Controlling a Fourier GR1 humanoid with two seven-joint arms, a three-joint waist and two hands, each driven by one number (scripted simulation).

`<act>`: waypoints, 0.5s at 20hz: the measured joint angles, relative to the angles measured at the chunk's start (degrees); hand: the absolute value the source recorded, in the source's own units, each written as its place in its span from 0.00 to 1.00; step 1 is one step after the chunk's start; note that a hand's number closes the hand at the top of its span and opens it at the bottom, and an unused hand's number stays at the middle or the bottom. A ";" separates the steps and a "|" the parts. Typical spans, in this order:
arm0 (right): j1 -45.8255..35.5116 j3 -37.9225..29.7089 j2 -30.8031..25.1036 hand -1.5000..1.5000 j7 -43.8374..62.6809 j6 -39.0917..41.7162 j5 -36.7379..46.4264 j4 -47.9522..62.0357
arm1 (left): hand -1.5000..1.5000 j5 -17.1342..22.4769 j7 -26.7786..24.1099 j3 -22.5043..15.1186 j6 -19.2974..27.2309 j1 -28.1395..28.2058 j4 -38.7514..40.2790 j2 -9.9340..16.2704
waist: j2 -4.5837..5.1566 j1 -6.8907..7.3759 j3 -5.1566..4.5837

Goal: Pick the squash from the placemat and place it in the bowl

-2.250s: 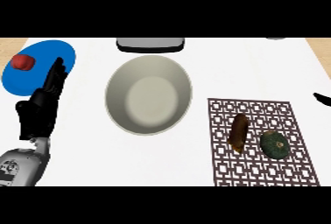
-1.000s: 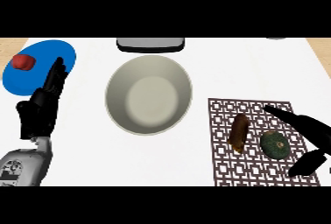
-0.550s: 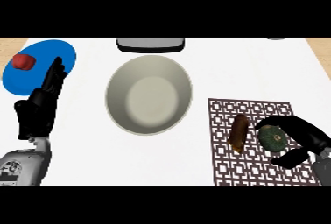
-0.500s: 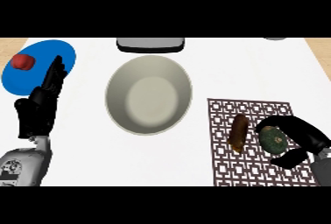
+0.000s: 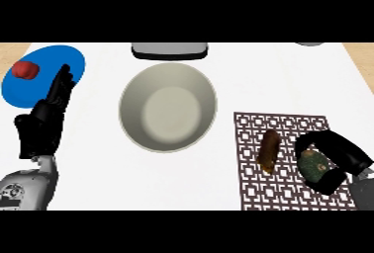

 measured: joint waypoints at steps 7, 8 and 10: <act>0.84 13.16 12.75 1.00 11.11 0.87 7.57 -12.06 | 0.50 -0.62 -0.18 -0.95 -0.19 -0.19 0.35 -0.74 | -0.65 1.64 -0.88; 0.41 15.44 15.20 1.00 12.82 1.08 8.70 -12.98 | 0.50 -0.62 -0.18 -1.21 -0.32 -0.31 0.42 -0.87 | -0.70 2.15 -0.91; 0.02 20.12 20.25 1.00 16.67 0.86 10.00 -14.33 | 0.50 -0.68 -0.32 -1.67 -0.59 -0.46 0.63 -1.02 | -0.65 3.00 -0.68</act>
